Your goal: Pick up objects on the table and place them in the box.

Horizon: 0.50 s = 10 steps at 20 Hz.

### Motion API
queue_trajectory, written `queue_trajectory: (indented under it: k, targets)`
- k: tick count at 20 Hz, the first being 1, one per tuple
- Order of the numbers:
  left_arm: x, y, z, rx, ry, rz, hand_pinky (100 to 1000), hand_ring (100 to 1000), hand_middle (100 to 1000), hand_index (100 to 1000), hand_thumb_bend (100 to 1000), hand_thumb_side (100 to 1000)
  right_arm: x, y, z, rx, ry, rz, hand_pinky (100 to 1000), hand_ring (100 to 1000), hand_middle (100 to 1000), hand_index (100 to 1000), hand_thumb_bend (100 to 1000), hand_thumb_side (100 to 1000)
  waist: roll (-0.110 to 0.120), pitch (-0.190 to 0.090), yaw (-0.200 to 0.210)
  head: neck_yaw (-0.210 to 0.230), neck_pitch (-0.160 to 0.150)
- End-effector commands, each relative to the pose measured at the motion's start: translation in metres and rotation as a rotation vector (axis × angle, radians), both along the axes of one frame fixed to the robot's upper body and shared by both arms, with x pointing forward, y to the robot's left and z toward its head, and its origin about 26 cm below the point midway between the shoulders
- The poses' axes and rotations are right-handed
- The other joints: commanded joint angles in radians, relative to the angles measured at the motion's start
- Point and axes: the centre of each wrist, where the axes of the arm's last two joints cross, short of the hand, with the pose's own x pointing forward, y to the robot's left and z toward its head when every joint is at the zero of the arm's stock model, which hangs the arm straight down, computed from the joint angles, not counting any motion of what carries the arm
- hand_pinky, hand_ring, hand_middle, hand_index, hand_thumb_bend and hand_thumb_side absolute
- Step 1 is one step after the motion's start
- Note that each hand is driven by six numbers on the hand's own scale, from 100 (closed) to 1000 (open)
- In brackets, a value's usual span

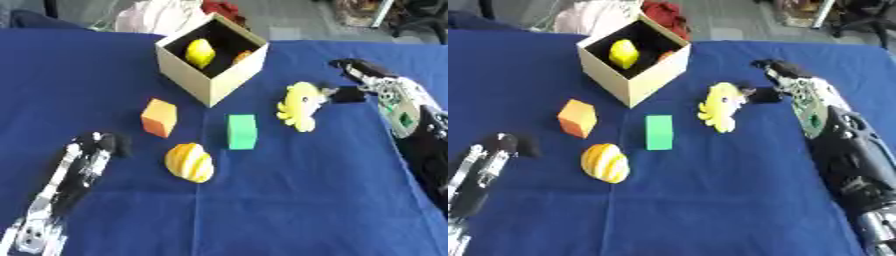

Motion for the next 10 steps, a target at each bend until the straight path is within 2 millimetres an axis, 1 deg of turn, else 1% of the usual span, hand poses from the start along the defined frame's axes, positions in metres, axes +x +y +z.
queue_trajectory:
  k: [1,3,6,7,10]
  targets:
    - [0.001,0.003,0.008,0.011,-0.026,-0.003,668,575,512,654,100,793,0.003,0.002,0.008,-0.010,-0.039,-0.027,845,904,947,990,100,558,0.008,-0.018,0.004,-0.007,-0.007]
    - [0.001,0.002,0.008,0.010,-0.028,-0.005,668,575,512,654,100,793,0.004,0.007,0.001,-0.002,-0.035,-0.033,840,901,943,988,100,595,0.008,-0.016,0.007,-0.008,-0.008]
    - [0.001,0.002,0.008,0.010,-0.029,-0.005,668,575,512,654,100,793,0.003,0.012,-0.003,0.013,-0.033,-0.019,837,898,938,986,100,590,0.009,-0.014,0.009,-0.007,-0.008]
    - [0.001,0.002,0.008,0.010,-0.029,-0.004,668,575,512,655,100,792,0.004,0.013,-0.002,0.017,-0.041,-0.013,832,891,930,983,100,505,0.009,-0.014,0.010,-0.007,-0.008]
    - [0.001,0.003,0.009,0.010,-0.031,0.000,668,575,512,655,100,792,0.003,0.012,0.009,0.026,-0.087,0.008,830,889,925,981,100,443,0.007,-0.015,0.010,-0.004,-0.007]
